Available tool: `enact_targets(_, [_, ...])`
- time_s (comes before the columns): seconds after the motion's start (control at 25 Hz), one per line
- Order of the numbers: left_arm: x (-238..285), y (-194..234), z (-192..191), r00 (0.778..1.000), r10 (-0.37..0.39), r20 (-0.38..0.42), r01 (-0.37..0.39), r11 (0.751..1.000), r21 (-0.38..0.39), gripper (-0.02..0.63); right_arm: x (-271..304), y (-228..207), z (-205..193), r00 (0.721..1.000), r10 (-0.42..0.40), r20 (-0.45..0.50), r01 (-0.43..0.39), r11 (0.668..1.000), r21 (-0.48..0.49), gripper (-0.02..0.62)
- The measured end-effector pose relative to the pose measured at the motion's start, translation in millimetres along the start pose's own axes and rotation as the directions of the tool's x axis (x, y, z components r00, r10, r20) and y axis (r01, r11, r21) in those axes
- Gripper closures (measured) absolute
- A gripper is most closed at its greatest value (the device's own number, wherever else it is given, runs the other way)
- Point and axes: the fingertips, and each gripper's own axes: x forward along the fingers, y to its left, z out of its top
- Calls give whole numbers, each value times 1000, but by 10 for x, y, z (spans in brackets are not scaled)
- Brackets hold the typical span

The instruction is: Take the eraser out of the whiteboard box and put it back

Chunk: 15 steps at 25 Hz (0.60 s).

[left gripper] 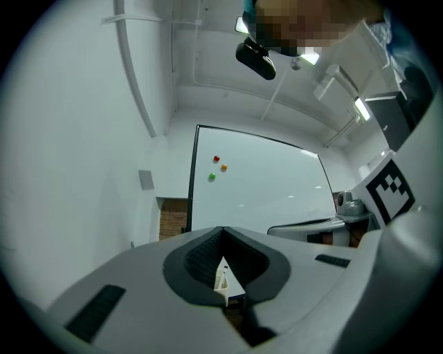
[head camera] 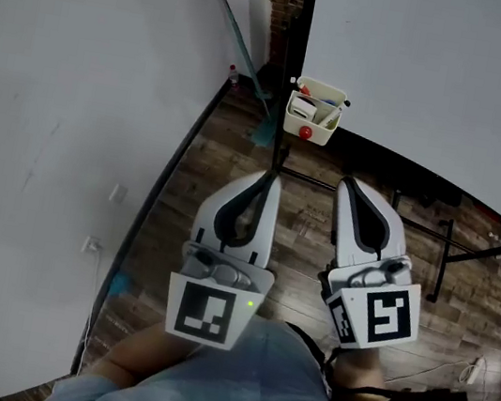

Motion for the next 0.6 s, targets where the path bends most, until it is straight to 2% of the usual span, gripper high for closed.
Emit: enact_targets(0.6, [332, 243, -120, 999, -34, -17, 34, 999, 1, 601, 279, -223, -90, 998, -64, -11, 64, 998, -1, 592])
